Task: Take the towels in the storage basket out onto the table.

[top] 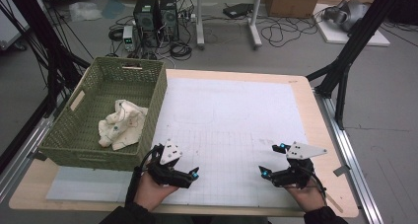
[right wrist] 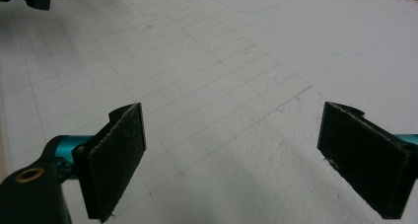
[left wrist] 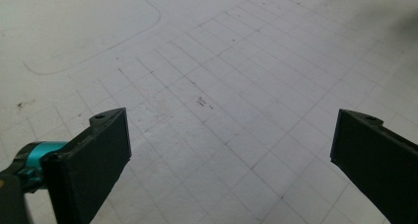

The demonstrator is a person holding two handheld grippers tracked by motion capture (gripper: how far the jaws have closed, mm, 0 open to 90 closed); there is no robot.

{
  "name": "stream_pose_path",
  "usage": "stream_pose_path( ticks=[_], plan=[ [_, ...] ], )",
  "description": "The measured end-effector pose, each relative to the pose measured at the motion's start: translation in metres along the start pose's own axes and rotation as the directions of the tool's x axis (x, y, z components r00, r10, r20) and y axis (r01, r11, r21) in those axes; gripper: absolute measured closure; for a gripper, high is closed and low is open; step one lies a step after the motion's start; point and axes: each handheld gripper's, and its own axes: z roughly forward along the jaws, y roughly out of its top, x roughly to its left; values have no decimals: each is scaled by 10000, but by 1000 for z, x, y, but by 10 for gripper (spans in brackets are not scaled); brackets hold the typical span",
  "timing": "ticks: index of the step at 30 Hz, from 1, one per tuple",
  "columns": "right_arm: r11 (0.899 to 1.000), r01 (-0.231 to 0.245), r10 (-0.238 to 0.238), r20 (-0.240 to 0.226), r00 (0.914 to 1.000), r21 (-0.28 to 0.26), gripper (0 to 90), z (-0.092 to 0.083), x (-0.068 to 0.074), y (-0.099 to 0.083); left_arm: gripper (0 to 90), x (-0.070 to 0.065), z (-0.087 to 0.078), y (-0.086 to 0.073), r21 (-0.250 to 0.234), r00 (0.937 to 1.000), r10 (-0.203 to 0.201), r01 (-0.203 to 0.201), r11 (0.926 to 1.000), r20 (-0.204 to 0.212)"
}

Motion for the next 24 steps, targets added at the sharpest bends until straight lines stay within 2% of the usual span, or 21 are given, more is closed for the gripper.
stream_pose_path(
  ticks=[20,24],
  plan=[
    [10000,-69,69,-28,10000,-39,102,-1,2,0,24,-1,-2,1,28,9997,-152,152,9999,192],
    [10000,39,-39,-52,10000,-1,102,-1,2,0,24,-2,-2,1,12,9995,-151,151,9999,292]
  ],
)
